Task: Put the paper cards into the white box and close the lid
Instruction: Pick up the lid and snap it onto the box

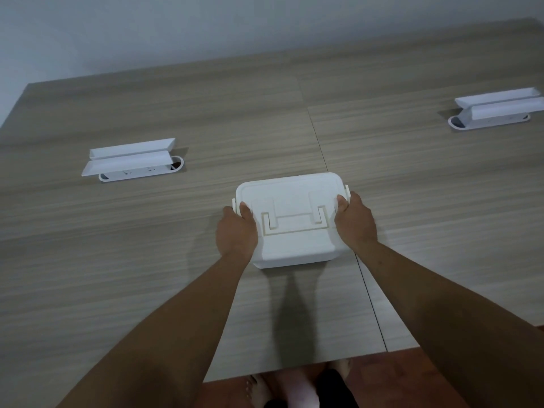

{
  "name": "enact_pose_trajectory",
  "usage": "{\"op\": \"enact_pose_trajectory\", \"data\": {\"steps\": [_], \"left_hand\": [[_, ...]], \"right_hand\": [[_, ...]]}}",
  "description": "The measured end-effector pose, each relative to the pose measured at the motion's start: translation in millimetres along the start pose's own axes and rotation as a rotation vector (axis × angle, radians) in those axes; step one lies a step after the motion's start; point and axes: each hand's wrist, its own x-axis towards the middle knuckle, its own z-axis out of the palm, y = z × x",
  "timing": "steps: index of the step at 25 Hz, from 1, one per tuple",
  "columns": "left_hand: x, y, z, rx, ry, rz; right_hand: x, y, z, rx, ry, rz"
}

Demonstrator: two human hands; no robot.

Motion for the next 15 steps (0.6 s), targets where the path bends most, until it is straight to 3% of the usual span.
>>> {"op": "enact_pose_trajectory", "data": {"steps": [4,9,13,15], "left_hand": [[-1.5,4.3,-3.5,0.045,-0.037,-0.001],[1.0,9.3,-7.4,0.145,-0.092,0.027],[11.8,-5.2,-15.9,0.021,-0.23,0.026],[13.3,-13.1,-19.6,-0.058,-0.239,0.011]], "right_hand": [[-3.1,-10.1,-1.8,-0.251,0.052,-0.049],[-5.2,-15.5,-11.8,-0.294,-0.029,-0.06],[1.3,-4.6,-24.9,0.018,-0.244,0.06],[1.1,2.2,-26.8,0.123,-0.262,0.111]]}}
